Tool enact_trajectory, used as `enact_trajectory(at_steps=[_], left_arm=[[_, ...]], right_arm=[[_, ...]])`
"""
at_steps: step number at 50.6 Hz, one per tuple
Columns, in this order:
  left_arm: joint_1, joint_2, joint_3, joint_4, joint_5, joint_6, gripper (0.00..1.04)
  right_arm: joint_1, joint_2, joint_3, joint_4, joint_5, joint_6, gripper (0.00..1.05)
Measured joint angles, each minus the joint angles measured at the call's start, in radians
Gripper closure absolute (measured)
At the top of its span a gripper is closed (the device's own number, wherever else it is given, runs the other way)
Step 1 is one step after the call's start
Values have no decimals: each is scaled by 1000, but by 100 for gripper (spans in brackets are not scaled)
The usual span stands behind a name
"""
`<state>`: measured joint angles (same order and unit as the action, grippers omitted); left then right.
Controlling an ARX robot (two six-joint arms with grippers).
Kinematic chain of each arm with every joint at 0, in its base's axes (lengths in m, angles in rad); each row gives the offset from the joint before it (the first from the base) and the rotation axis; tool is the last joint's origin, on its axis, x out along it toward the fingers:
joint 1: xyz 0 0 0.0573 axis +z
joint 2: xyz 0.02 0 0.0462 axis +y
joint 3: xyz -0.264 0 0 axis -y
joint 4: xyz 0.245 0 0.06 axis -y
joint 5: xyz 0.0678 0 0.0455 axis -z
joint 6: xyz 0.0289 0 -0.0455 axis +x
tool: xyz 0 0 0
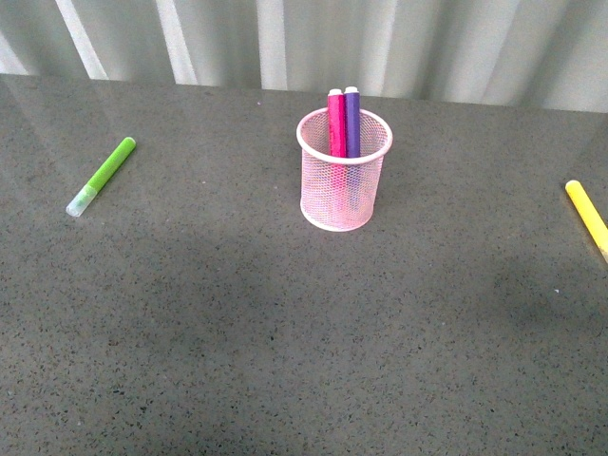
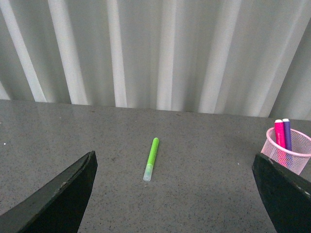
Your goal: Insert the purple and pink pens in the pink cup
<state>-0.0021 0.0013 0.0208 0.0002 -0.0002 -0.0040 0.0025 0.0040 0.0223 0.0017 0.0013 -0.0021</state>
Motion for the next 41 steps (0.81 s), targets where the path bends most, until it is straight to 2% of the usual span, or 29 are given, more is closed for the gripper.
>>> enact_trajectory(at_steps=[41], left_arm=[[0,0,0,0,0,0,7]], right_arm=[[0,0,0,0,0,0,7]])
